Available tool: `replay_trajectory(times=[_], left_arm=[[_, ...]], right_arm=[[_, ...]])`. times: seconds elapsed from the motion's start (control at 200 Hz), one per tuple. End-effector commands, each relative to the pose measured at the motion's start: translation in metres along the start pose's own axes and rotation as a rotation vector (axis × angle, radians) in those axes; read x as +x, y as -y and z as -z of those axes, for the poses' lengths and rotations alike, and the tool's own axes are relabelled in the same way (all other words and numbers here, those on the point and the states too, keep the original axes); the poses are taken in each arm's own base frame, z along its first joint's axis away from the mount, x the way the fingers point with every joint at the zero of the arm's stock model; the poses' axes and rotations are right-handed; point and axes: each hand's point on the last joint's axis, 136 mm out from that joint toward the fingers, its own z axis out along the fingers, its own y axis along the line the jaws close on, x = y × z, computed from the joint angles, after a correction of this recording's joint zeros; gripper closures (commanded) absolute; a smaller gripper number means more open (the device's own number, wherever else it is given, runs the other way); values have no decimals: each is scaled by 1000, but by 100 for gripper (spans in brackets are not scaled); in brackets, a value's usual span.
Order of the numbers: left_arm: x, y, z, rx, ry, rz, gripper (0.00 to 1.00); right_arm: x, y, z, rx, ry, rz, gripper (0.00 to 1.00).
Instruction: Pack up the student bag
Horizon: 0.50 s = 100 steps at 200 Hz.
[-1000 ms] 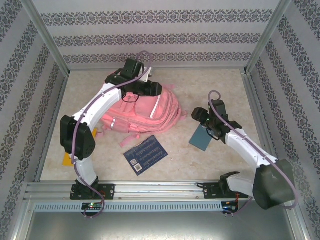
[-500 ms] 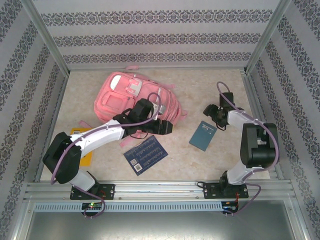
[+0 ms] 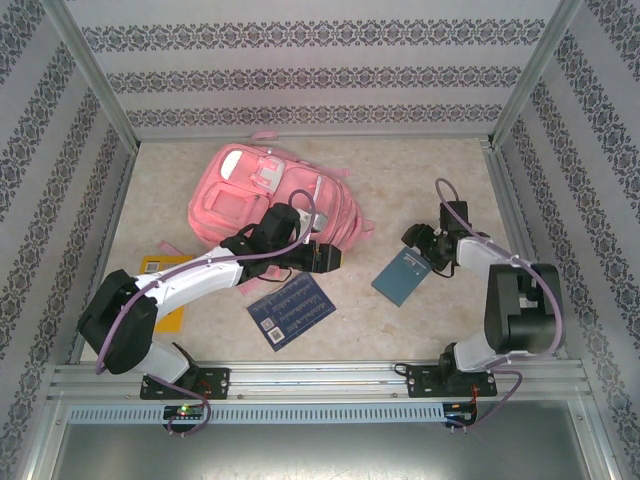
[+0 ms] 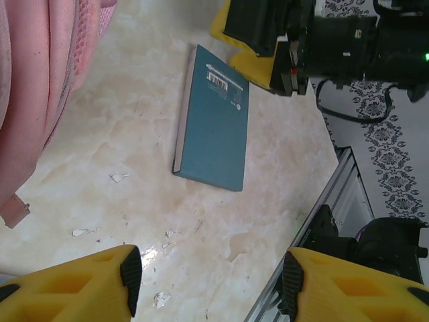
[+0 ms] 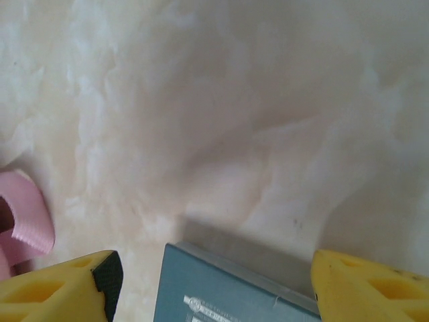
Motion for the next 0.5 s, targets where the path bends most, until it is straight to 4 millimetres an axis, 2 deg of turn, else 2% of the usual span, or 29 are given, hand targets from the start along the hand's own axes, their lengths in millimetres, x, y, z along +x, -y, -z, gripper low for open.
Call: replay_trajectory(times=[0.0, 0.265, 0.495], left_arm=[[-4, 6, 3, 24, 21, -20, 41], [9, -15, -19, -11, -30, 127, 43], [38, -35, -43, -165, -140, 205, 43]], right_arm=[[15, -1, 9, -47, -11, -47, 25], [74, -2, 12, -93, -110, -48, 26], [122, 2, 25, -67, -142, 30, 28]])
